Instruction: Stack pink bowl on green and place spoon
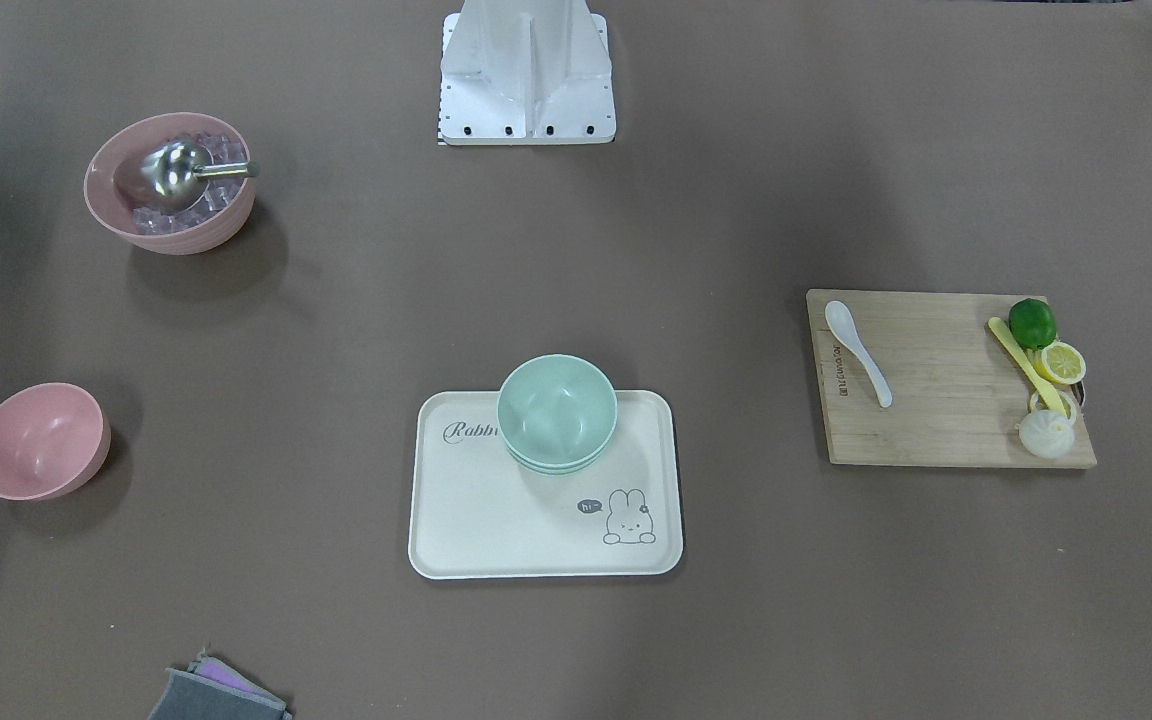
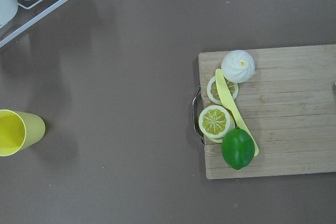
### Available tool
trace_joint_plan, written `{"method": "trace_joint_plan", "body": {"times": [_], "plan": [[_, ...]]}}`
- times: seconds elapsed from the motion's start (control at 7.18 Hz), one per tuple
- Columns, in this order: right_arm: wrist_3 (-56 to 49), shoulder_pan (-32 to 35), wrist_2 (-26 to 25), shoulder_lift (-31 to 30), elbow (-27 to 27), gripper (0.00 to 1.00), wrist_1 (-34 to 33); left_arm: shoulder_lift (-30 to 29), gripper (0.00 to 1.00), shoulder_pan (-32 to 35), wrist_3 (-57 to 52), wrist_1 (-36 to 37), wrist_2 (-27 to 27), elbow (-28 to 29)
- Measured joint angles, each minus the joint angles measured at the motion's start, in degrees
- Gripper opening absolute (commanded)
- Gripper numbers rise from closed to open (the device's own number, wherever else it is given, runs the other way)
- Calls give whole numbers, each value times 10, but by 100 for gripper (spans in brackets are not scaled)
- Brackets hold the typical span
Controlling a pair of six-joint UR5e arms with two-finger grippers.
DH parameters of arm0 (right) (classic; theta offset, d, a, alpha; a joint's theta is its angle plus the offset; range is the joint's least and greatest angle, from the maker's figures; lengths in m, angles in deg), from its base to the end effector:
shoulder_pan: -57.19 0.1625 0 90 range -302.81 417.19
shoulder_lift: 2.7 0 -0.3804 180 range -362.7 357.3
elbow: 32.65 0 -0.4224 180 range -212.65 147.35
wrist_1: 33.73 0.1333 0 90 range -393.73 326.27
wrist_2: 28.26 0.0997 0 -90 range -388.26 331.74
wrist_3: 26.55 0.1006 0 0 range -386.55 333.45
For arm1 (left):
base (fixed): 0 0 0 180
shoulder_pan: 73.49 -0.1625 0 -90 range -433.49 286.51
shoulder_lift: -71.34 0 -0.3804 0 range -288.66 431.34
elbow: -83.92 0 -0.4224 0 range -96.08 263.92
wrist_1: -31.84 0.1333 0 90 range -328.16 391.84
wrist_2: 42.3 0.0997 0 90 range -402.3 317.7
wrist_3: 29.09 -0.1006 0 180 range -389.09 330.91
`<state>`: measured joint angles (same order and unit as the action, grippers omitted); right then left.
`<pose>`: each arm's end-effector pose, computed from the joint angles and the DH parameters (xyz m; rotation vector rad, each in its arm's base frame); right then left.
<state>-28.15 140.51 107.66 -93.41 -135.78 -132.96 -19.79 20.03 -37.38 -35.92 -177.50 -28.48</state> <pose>0.0011 -0.5149 0.5163 0.0171 -0.8037 -0.1590 -0.0923 -0.4913 0.4428 0.1024 0.7827 0.0878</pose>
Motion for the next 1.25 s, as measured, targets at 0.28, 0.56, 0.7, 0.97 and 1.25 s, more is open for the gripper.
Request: {"method": "trace_joint_plan", "body": {"times": [0.28,0.56,0.7,0.97,1.25], "plan": [[8,-31,2,6,17,100,41,0,99,0,2,-1,-1,-1],[98,-81,-1,43,99,99,156,0,99,0,3,-2,-17,-2],[180,-111,-4,71,165,91,254,0,99,0,3,-2,-29,-2],[319,-160,-22,116,244,79,369,-3,99,0,4,-2,-42,-3],[359,-181,-32,133,271,0,392,-6,99,0,4,-2,-44,-4]]}}
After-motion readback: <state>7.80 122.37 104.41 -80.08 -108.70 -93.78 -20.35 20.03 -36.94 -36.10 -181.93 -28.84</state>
